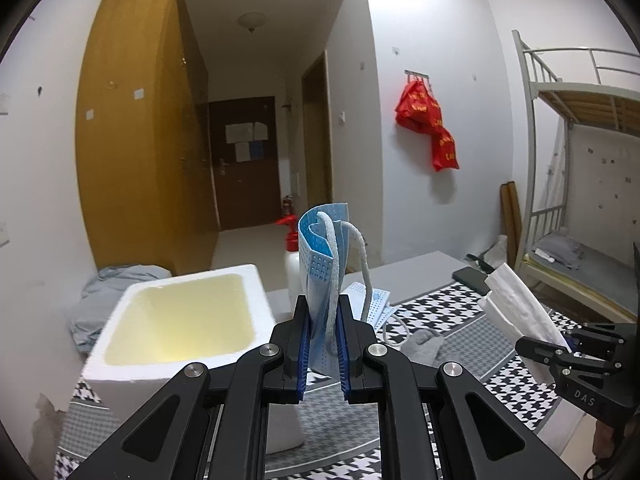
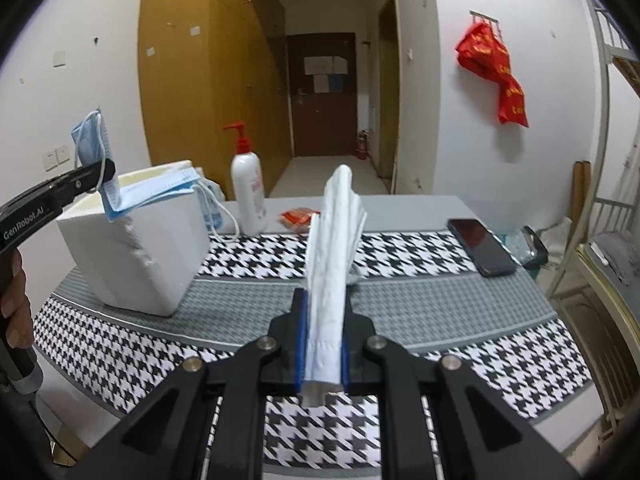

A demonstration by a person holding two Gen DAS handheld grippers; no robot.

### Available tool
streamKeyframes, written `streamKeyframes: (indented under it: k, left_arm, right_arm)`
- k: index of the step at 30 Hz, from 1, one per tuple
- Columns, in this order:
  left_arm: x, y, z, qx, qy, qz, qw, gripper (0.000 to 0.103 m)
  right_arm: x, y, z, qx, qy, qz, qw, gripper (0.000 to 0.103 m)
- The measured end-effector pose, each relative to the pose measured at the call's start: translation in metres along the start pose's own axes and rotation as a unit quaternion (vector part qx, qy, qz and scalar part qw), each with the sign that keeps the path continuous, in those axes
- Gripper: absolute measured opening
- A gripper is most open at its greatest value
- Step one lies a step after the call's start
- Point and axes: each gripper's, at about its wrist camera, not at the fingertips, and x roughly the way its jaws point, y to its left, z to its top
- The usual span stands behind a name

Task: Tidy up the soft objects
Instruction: 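Carry the mask and tissue over the white foam box with both tools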

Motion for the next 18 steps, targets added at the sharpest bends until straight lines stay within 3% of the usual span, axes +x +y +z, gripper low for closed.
streamKeyframes:
  k: [18]
  left_arm:
    - [-0.030, 0.047, 0.005, -0.037, -0.011, 0.077, 0.9963, 0.013]
  right_arm:
    - [0.009, 0.050, 0.029, -0.038, -0.021, 0.098, 0.994, 0.017]
